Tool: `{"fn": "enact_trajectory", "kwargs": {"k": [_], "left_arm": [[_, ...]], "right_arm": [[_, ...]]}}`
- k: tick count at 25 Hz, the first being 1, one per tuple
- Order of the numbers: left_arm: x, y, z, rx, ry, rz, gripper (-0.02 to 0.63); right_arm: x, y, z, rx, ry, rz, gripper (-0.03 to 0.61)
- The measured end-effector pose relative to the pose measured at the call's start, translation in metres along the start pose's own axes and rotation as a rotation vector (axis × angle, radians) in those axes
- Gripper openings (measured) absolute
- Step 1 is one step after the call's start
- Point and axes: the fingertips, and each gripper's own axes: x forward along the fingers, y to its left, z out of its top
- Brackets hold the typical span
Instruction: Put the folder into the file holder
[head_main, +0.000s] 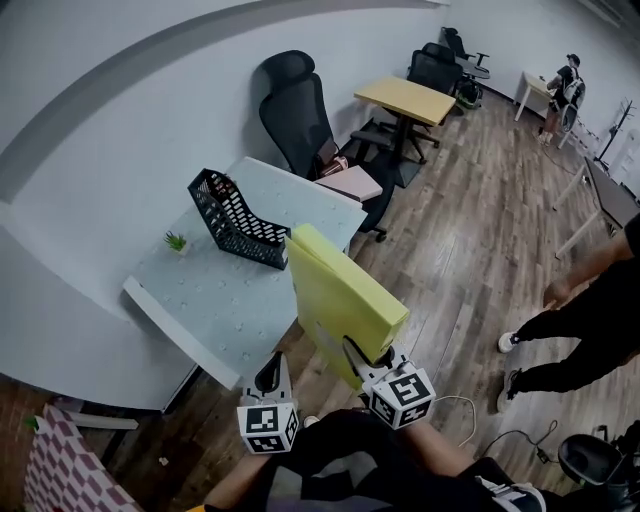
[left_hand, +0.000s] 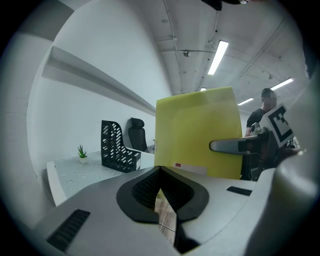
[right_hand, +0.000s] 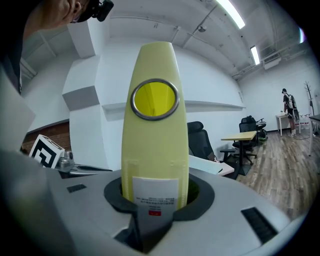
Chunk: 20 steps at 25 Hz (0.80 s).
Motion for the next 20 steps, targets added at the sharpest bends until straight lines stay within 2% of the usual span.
{"fn": "enact_trajectory", "kwargs": {"k": [13, 20], "left_arm": [[0.043, 0.068, 0.000, -0.054, -0.001, 0.077, 0.005], [0.093, 0.101, 0.022, -0.074, -0.004, 0.166, 0.005]], "right_arm": [[0.084, -0.009, 0.012, -0.032, 0.021, 0.041, 0.143], [0.137, -0.031, 0.058, -0.070, -0.035, 0.128, 0.141]]}}
